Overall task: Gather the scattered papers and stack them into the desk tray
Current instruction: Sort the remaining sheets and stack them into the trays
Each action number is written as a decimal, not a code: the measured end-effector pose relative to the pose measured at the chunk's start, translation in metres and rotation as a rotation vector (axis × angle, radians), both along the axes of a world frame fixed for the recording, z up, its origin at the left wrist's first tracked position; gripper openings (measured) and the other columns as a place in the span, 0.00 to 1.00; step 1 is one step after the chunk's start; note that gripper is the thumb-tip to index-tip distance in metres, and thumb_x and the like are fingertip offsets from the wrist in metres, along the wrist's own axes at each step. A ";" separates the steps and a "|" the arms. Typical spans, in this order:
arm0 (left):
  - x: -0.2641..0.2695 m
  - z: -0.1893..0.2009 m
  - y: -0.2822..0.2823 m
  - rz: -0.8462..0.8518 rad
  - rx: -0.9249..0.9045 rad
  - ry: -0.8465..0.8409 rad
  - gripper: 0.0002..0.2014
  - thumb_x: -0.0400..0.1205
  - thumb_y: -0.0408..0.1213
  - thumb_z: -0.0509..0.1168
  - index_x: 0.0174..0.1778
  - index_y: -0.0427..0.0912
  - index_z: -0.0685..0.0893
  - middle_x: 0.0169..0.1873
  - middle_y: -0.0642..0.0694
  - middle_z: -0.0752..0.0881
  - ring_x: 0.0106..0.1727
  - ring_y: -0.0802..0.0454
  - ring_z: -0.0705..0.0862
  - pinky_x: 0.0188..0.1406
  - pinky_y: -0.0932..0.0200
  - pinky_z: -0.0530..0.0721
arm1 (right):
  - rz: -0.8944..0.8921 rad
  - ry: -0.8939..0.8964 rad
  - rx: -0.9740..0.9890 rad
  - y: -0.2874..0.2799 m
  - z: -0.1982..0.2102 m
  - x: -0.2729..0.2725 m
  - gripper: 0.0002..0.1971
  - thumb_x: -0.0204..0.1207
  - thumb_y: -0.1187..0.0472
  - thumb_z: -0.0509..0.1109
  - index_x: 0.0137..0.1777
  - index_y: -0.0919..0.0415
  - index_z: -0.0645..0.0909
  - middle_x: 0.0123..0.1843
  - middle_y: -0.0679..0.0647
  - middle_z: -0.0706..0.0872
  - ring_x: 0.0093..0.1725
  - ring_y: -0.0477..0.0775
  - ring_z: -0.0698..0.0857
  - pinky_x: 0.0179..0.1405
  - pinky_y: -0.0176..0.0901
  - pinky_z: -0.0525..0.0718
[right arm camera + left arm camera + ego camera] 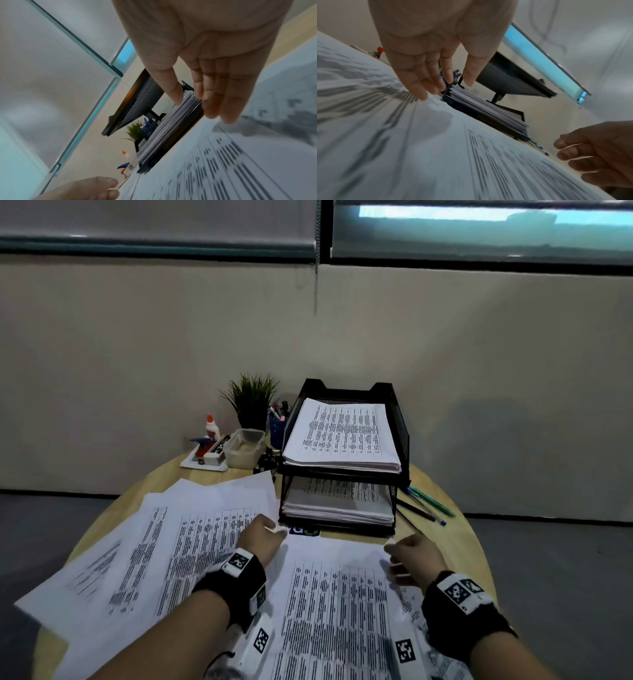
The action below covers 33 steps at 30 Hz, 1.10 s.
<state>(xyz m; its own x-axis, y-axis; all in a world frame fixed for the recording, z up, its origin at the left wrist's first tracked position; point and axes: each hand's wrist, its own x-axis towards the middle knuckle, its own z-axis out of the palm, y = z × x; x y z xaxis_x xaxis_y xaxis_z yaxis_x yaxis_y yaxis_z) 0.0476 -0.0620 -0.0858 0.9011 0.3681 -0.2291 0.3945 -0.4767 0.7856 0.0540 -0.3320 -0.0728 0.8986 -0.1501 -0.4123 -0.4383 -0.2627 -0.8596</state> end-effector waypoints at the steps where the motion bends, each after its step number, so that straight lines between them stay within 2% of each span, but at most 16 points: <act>1: -0.015 0.002 -0.001 -0.039 0.042 0.012 0.09 0.78 0.41 0.68 0.50 0.43 0.76 0.46 0.39 0.84 0.45 0.42 0.84 0.47 0.55 0.82 | 0.055 0.015 -0.035 -0.001 -0.001 -0.013 0.10 0.75 0.67 0.72 0.38 0.68 0.73 0.35 0.67 0.79 0.33 0.63 0.81 0.37 0.55 0.84; 3: -0.044 0.001 -0.003 -0.121 0.106 0.047 0.09 0.78 0.41 0.69 0.49 0.44 0.77 0.50 0.40 0.83 0.50 0.41 0.84 0.46 0.59 0.78 | 0.184 0.040 -0.131 -0.003 -0.008 -0.037 0.14 0.74 0.64 0.73 0.37 0.66 0.69 0.32 0.63 0.72 0.30 0.58 0.74 0.34 0.47 0.73; 5: -0.075 -0.001 -0.007 -0.175 0.135 0.056 0.08 0.78 0.42 0.69 0.48 0.46 0.78 0.53 0.41 0.84 0.52 0.43 0.84 0.47 0.59 0.78 | 0.248 0.062 -0.190 -0.005 -0.013 -0.060 0.14 0.73 0.61 0.75 0.38 0.62 0.69 0.31 0.58 0.71 0.28 0.55 0.70 0.31 0.41 0.67; 7: -0.105 -0.002 -0.010 -0.189 0.135 0.019 0.07 0.77 0.42 0.69 0.48 0.46 0.79 0.55 0.42 0.85 0.52 0.44 0.84 0.51 0.57 0.81 | 0.266 0.075 -0.226 -0.005 -0.012 -0.086 0.14 0.72 0.59 0.76 0.46 0.61 0.72 0.41 0.58 0.79 0.31 0.53 0.73 0.28 0.39 0.67; 10: -0.143 -0.012 -0.015 -0.130 0.137 0.032 0.15 0.77 0.45 0.69 0.56 0.43 0.82 0.59 0.43 0.84 0.59 0.47 0.83 0.58 0.57 0.81 | 0.277 0.093 -0.270 -0.003 -0.017 -0.122 0.27 0.71 0.56 0.77 0.64 0.63 0.70 0.61 0.64 0.80 0.40 0.55 0.79 0.27 0.38 0.72; 11: -0.153 -0.016 -0.016 -0.108 0.148 0.066 0.20 0.76 0.47 0.69 0.60 0.42 0.81 0.61 0.43 0.83 0.61 0.46 0.82 0.59 0.58 0.80 | 0.279 0.094 -0.289 -0.002 -0.018 -0.134 0.31 0.70 0.55 0.77 0.69 0.64 0.68 0.66 0.65 0.78 0.45 0.56 0.81 0.30 0.37 0.75; 13: -0.171 -0.022 -0.020 -0.103 0.233 0.166 0.28 0.73 0.53 0.69 0.65 0.41 0.77 0.65 0.42 0.80 0.65 0.45 0.80 0.62 0.58 0.78 | 0.258 0.095 -0.359 -0.003 -0.024 -0.152 0.36 0.70 0.52 0.76 0.74 0.63 0.65 0.72 0.64 0.74 0.60 0.60 0.80 0.47 0.41 0.79; 14: -0.178 -0.025 -0.022 -0.117 0.284 0.212 0.32 0.71 0.57 0.69 0.67 0.40 0.76 0.67 0.41 0.78 0.67 0.44 0.77 0.65 0.56 0.77 | 0.235 0.103 -0.419 -0.004 -0.024 -0.161 0.37 0.70 0.51 0.75 0.75 0.63 0.64 0.73 0.64 0.73 0.66 0.62 0.78 0.56 0.43 0.78; 16: -0.190 -0.028 -0.027 -0.151 0.367 0.283 0.41 0.70 0.61 0.68 0.74 0.39 0.69 0.75 0.38 0.68 0.76 0.42 0.67 0.74 0.50 0.70 | 0.132 0.135 -0.495 -0.009 -0.023 -0.173 0.40 0.70 0.50 0.74 0.76 0.63 0.60 0.73 0.66 0.70 0.71 0.66 0.72 0.64 0.47 0.73; 18: -0.201 -0.027 -0.031 -0.161 0.412 0.330 0.48 0.71 0.60 0.67 0.81 0.39 0.56 0.82 0.39 0.53 0.83 0.42 0.52 0.80 0.47 0.58 | -0.005 0.180 -0.394 -0.016 -0.026 -0.176 0.43 0.65 0.55 0.76 0.76 0.67 0.59 0.72 0.69 0.71 0.69 0.67 0.75 0.63 0.49 0.76; 20: -0.209 -0.025 -0.033 -0.156 0.434 0.338 0.50 0.72 0.61 0.67 0.83 0.39 0.50 0.83 0.41 0.47 0.84 0.43 0.47 0.82 0.46 0.54 | -0.098 0.158 -0.260 -0.025 -0.031 -0.173 0.44 0.56 0.58 0.76 0.72 0.72 0.65 0.63 0.69 0.79 0.56 0.64 0.83 0.52 0.50 0.82; 23: -0.217 -0.018 -0.035 -0.136 0.465 0.320 0.48 0.70 0.61 0.68 0.81 0.42 0.56 0.81 0.42 0.55 0.82 0.42 0.55 0.79 0.48 0.62 | -0.167 0.123 -0.213 -0.037 -0.037 -0.166 0.40 0.56 0.57 0.77 0.68 0.74 0.70 0.57 0.67 0.83 0.51 0.63 0.84 0.49 0.51 0.83; 25: -0.220 -0.014 -0.035 -0.136 0.487 0.314 0.44 0.69 0.61 0.69 0.77 0.45 0.63 0.77 0.44 0.62 0.78 0.42 0.62 0.74 0.47 0.68 | -0.176 0.124 -0.191 -0.037 -0.036 -0.166 0.37 0.61 0.59 0.78 0.68 0.77 0.70 0.54 0.68 0.84 0.47 0.63 0.84 0.40 0.47 0.82; 27: -0.222 -0.014 -0.035 -0.135 0.484 0.304 0.42 0.69 0.60 0.69 0.77 0.47 0.64 0.76 0.46 0.63 0.76 0.42 0.63 0.73 0.46 0.70 | -0.164 0.159 -0.176 -0.039 -0.038 -0.164 0.35 0.63 0.60 0.79 0.66 0.80 0.71 0.53 0.69 0.83 0.43 0.62 0.83 0.34 0.44 0.78; 30: -0.223 -0.015 -0.036 -0.148 0.468 0.290 0.42 0.68 0.59 0.70 0.76 0.50 0.64 0.77 0.47 0.61 0.77 0.43 0.62 0.73 0.46 0.69 | -0.191 0.165 -0.150 -0.040 -0.043 -0.162 0.35 0.61 0.55 0.80 0.63 0.76 0.75 0.55 0.69 0.84 0.50 0.66 0.84 0.43 0.49 0.82; 33: -0.223 -0.012 -0.041 -0.208 0.491 0.368 0.50 0.64 0.61 0.72 0.78 0.46 0.60 0.78 0.43 0.57 0.79 0.42 0.57 0.75 0.43 0.66 | -0.219 0.160 -0.137 -0.046 -0.050 -0.152 0.35 0.62 0.55 0.80 0.64 0.79 0.74 0.57 0.70 0.84 0.54 0.68 0.85 0.42 0.49 0.79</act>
<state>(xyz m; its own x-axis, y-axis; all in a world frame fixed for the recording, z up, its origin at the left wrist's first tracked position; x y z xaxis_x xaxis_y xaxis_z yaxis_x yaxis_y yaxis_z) -0.1756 -0.1026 -0.0977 0.8596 0.3344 -0.3863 0.4568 -0.8418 0.2877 -0.0983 -0.3777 -0.1224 0.7639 -0.3970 -0.5088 -0.6244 -0.2553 -0.7382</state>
